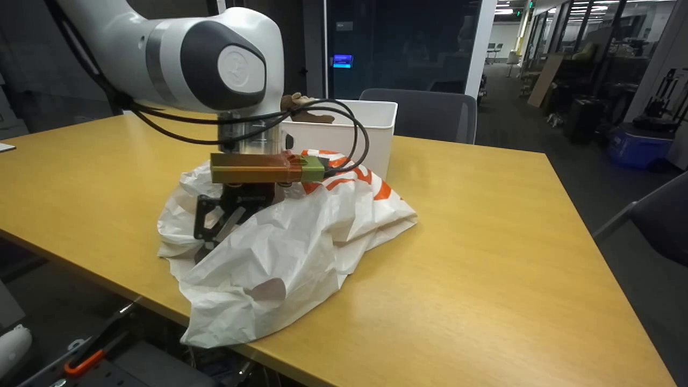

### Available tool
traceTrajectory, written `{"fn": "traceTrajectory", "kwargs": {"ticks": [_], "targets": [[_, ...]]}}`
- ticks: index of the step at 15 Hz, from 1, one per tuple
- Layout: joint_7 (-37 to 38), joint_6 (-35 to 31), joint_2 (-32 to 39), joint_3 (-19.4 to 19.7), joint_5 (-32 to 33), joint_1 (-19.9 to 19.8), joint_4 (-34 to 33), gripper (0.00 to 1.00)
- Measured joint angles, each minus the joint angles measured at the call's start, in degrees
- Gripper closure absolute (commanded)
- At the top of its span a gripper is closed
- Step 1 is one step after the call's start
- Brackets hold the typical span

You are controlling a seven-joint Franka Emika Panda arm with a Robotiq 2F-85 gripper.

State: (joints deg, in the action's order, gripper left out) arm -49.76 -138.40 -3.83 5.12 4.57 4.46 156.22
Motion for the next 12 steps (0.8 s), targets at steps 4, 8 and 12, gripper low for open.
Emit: {"fn": "traceTrajectory", "kwargs": {"ticks": [4,8,12], "targets": [[7.96,-1.86,0.49,-1.86,7.07,-0.83,0.01,0.0],[13.29,-2.61,0.27,-2.97,11.17,-0.87,0.01,0.0],[14.92,-3.3,-0.24,-3.24,11.72,-0.89,0.03,0.0]]}}
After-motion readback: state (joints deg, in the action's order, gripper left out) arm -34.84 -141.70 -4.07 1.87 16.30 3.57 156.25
